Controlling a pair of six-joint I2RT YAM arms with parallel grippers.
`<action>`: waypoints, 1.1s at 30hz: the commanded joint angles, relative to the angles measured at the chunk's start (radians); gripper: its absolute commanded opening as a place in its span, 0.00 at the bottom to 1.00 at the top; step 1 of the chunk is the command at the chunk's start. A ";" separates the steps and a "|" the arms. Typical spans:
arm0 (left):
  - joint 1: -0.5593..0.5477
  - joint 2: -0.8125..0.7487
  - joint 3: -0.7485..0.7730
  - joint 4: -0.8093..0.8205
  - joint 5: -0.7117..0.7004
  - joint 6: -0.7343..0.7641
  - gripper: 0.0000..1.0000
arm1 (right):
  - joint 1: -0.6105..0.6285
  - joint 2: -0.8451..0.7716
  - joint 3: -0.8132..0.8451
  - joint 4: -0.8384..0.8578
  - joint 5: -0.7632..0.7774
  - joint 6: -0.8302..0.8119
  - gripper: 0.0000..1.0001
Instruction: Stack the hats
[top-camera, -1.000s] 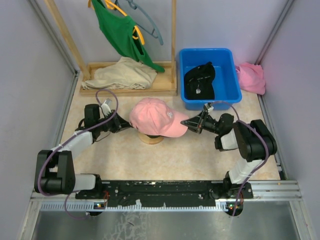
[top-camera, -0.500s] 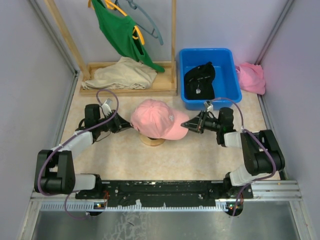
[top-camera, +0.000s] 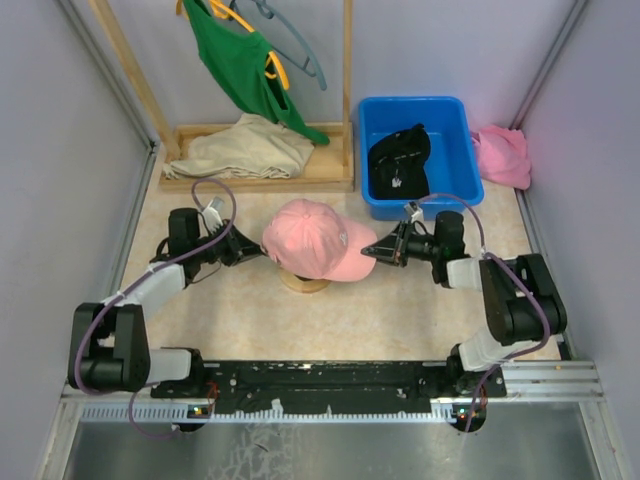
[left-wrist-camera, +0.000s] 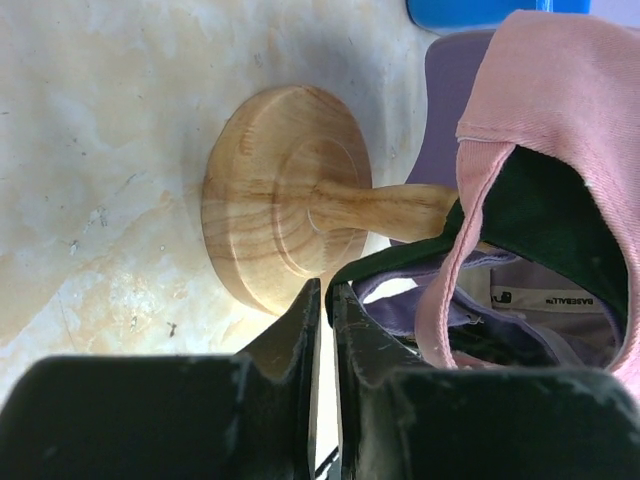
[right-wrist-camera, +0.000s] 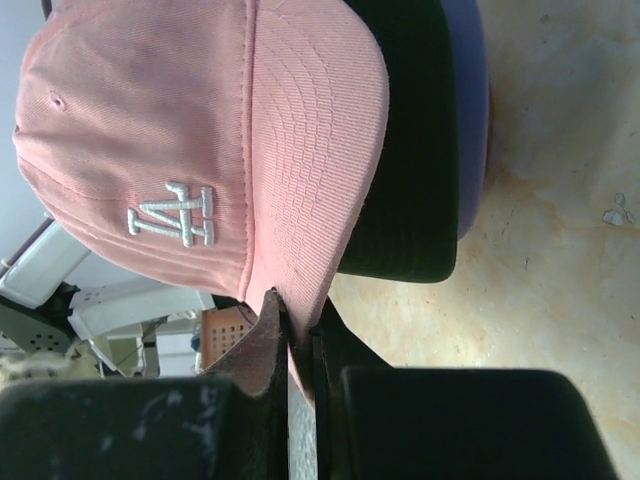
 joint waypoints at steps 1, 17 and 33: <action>0.004 -0.039 0.019 -0.114 -0.058 0.007 0.13 | -0.024 -0.039 0.013 -0.347 0.161 -0.215 0.00; 0.006 -0.211 0.076 -0.171 -0.068 -0.033 0.46 | -0.024 -0.079 0.062 -0.448 0.167 -0.239 0.00; 0.000 -0.109 0.048 0.028 0.057 -0.123 0.60 | -0.024 -0.089 0.053 -0.463 0.169 -0.244 0.00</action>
